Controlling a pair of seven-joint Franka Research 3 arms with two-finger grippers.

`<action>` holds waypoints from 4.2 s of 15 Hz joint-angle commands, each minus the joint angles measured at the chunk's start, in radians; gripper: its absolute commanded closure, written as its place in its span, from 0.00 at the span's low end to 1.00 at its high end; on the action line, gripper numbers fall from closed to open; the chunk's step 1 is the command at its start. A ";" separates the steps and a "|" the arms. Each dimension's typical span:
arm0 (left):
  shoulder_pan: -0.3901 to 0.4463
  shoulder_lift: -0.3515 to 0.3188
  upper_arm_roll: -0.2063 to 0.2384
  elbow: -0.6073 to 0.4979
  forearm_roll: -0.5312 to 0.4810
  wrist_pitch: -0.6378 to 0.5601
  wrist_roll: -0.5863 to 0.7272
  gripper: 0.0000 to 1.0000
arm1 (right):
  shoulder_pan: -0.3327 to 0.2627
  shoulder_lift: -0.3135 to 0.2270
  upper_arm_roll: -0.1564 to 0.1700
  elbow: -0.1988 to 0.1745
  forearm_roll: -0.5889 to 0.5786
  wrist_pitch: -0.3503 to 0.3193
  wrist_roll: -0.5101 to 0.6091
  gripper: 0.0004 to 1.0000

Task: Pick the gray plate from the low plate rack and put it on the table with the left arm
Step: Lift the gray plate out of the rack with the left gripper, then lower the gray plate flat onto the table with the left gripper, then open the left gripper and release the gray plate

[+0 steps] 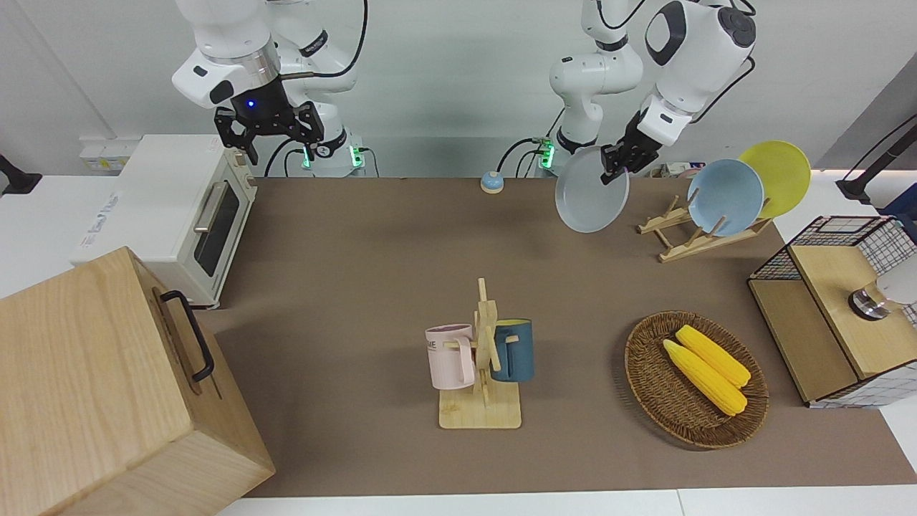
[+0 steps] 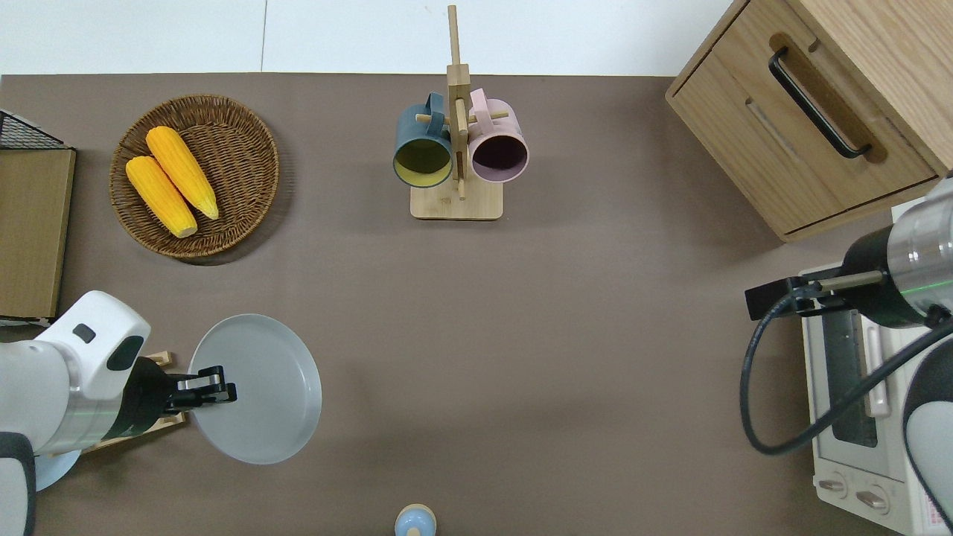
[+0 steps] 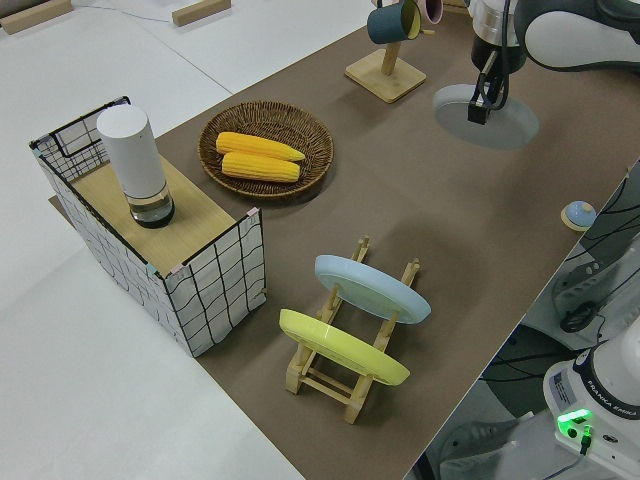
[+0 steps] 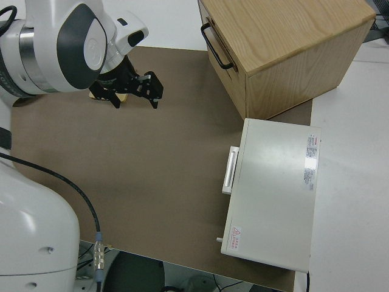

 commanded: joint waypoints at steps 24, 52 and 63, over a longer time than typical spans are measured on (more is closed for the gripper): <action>-0.041 0.115 -0.066 -0.375 -0.387 0.568 0.350 1.00 | -0.010 -0.002 0.006 0.006 0.010 -0.014 -0.001 0.01; -0.022 0.115 -0.065 -0.345 -0.154 0.573 0.274 0.00 | -0.010 -0.002 0.006 0.006 0.010 -0.014 0.000 0.01; -0.021 0.118 -0.071 -0.041 0.168 0.233 0.057 0.00 | -0.010 -0.002 0.006 0.006 0.010 -0.014 -0.001 0.01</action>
